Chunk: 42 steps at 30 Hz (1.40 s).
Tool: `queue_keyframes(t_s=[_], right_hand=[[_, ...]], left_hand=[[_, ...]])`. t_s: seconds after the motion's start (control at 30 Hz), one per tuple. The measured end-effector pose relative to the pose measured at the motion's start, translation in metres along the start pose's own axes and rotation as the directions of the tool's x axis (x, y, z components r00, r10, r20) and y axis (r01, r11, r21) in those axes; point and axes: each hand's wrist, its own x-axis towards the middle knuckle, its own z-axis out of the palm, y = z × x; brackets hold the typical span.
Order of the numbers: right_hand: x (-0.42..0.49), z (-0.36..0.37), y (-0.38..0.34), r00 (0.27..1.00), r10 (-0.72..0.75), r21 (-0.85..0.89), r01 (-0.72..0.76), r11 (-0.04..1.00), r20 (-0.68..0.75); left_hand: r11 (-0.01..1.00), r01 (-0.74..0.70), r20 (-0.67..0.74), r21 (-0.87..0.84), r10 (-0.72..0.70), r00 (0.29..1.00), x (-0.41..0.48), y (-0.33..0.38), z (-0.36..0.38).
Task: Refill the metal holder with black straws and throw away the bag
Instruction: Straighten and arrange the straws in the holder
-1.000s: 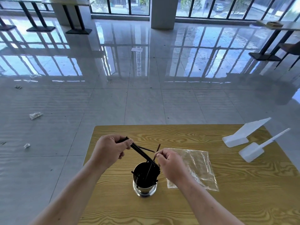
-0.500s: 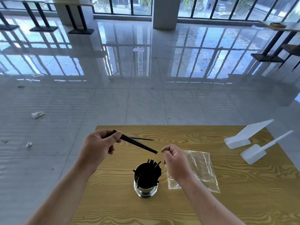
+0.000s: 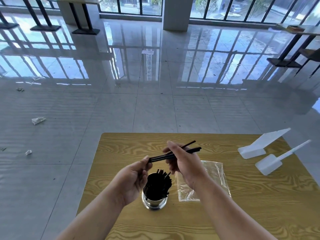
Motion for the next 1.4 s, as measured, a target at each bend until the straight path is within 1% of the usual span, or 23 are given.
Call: queue_keyframes(t_s=[0.03,0.07,0.1,0.13,0.17,0.2,0.23,0.27,0.37,0.43,0.53,0.6,0.67,0.77,0.83,0.87,1.0,1.1,1.17,1.3,1.4], right_hand=[[0.001,-0.003,0.001,0.999,-0.039,-0.129,0.037,0.991,-0.018],[-0.001,-0.007,0.002,0.997,-0.072,-0.236,0.065,0.97,-0.022],[-0.002,-0.01,0.004,0.995,-0.094,-0.313,0.082,0.946,-0.021],[-0.004,-0.013,0.005,0.994,-0.107,-0.373,0.092,0.923,-0.02],[-0.007,-0.015,0.008,0.992,-0.123,-0.439,0.103,0.892,-0.017],[-0.009,-0.016,0.012,0.991,-0.135,-0.507,0.112,0.855,-0.009],[-0.011,-0.015,0.017,0.99,-0.143,-0.56,0.121,0.82,0.004],[-0.013,-0.012,0.024,0.99,-0.14,-0.591,0.127,0.797,0.025],[-0.016,0.0,0.044,0.99,-0.055,-0.663,0.125,0.738,0.126],[-0.016,0.0,0.056,0.992,0.009,-0.728,0.086,0.68,0.126],[-0.015,-0.011,0.068,0.999,-0.04,-0.715,0.023,0.699,-0.006],[-0.016,-0.019,0.077,0.995,-0.053,-0.737,-0.026,0.675,-0.084],[-0.018,-0.022,0.085,0.994,0.02,-0.753,-0.093,0.652,-0.105],[-0.02,-0.017,0.093,0.987,0.143,-0.65,-0.154,0.744,-0.071],[-0.022,-0.012,0.096,0.986,0.16,-0.61,-0.16,0.776,-0.056],[-0.023,-0.01,0.097,0.986,0.16,-0.595,-0.161,0.787,-0.055],[-0.022,-0.01,0.098,0.988,0.141,-0.577,-0.154,0.802,-0.068],[-0.021,-0.015,0.098,0.989,0.121,-0.596,-0.145,0.789,-0.081],[-0.021,-0.018,0.099,0.991,0.106,-0.622,-0.135,0.772,-0.083],[-0.021,-0.02,0.1,0.992,0.082,-0.643,-0.121,0.756,-0.091],[-0.022,-0.022,0.099,0.994,0.051,-0.677,-0.104,0.729,-0.098]], left_hand=[[0.998,0.0,-0.011,0.059,0.001,1.0,0.002,-0.003,-0.003],[0.983,-0.013,-0.037,0.182,0.02,0.999,0.004,-0.006,-0.008],[0.933,-0.033,-0.078,0.359,0.065,0.995,0.006,-0.01,-0.014],[0.834,-0.057,-0.116,0.548,0.143,0.983,0.008,-0.013,-0.021],[0.702,-0.076,-0.128,0.708,0.233,0.964,0.009,-0.015,-0.029],[0.582,-0.083,-0.112,0.809,0.291,0.95,0.009,-0.017,-0.036],[0.5,-0.082,-0.086,0.862,0.304,0.949,0.008,-0.018,-0.041],[0.449,-0.07,-0.065,0.891,0.279,0.958,0.007,-0.019,-0.045],[0.347,-0.011,-0.043,0.938,0.148,0.988,0.003,-0.024,-0.048],[0.272,-0.004,-0.032,0.962,0.131,0.991,0.003,-0.028,-0.045],[0.204,-0.03,-0.003,0.979,0.159,0.987,0.007,-0.037,-0.041],[0.17,-0.055,0.021,0.984,0.195,0.981,0.01,-0.042,-0.036],[0.148,-0.082,0.045,0.986,0.237,0.97,0.012,-0.049,-0.031],[0.158,-0.13,0.083,0.979,0.275,0.958,0.013,-0.059,-0.023],[0.147,-0.157,0.106,0.977,0.309,0.945,0.013,-0.065,-0.018],[0.121,-0.169,0.121,0.978,0.331,0.936,0.013,-0.068,-0.016],[-0.022,-0.208,0.199,0.978,0.398,0.896,0.016,-0.072,-0.013],[-0.208,-0.226,0.296,0.952,0.424,0.856,0.019,-0.07,-0.015],[-0.308,-0.231,0.35,0.923,0.42,0.838,0.02,-0.067,-0.015],[-0.423,-0.252,0.427,0.87,0.395,0.814,0.019,-0.058,-0.014],[-0.474,-0.234,0.44,0.849,0.387,0.81,0.018,-0.054,-0.013]])
